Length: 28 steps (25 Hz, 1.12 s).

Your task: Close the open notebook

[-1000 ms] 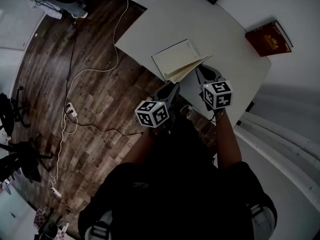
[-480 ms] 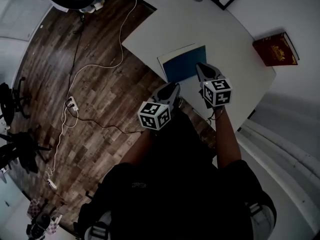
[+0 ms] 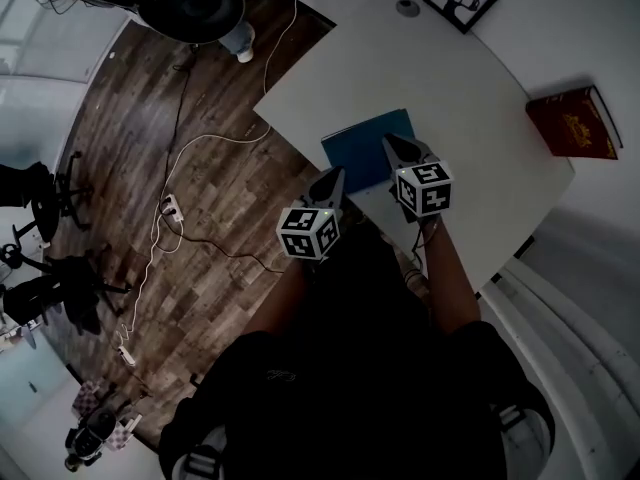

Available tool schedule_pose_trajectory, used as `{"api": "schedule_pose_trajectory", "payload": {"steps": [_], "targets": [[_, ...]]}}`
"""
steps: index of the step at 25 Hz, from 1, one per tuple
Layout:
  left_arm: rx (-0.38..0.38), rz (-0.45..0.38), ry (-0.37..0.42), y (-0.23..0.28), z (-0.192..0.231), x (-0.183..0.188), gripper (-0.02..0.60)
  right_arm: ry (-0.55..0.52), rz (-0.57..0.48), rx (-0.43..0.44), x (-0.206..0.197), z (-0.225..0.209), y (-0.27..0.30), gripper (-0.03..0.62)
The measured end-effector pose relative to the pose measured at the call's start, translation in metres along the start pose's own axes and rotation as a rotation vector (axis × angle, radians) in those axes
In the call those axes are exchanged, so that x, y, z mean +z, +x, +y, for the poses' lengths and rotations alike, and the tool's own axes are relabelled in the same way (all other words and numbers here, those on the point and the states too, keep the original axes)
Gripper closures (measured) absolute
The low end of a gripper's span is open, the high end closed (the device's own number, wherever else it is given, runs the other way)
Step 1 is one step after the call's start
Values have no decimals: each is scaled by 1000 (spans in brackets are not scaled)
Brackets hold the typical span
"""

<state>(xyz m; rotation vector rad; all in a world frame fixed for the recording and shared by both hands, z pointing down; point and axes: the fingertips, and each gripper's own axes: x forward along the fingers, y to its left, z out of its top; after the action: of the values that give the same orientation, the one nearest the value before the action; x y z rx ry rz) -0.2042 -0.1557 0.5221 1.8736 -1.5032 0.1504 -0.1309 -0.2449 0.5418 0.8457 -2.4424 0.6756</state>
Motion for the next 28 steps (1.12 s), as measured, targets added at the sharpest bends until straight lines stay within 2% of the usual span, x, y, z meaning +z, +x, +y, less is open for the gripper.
{"api": "schedule_pose_trajectory", "payload": {"steps": [5, 9, 15, 20, 23, 28], "targets": [[33, 18, 55, 10, 3, 8, 578, 14, -9, 45, -2, 6, 10, 560], [47, 38, 90, 15, 10, 10, 578, 32, -6, 36, -6, 7, 17, 560], [-18, 81, 139, 16, 23, 16, 578, 44, 7, -35, -10, 20, 20, 560], [-157, 122, 246, 17, 36, 30, 580, 93, -58, -192, 0, 37, 13, 563], [-277, 144, 341, 9, 38, 41, 580, 118, -128, -317, 9, 57, 2, 563], [-465, 129, 471, -9, 34, 66, 580, 137, -256, -547, 26, 88, -28, 566]]}}
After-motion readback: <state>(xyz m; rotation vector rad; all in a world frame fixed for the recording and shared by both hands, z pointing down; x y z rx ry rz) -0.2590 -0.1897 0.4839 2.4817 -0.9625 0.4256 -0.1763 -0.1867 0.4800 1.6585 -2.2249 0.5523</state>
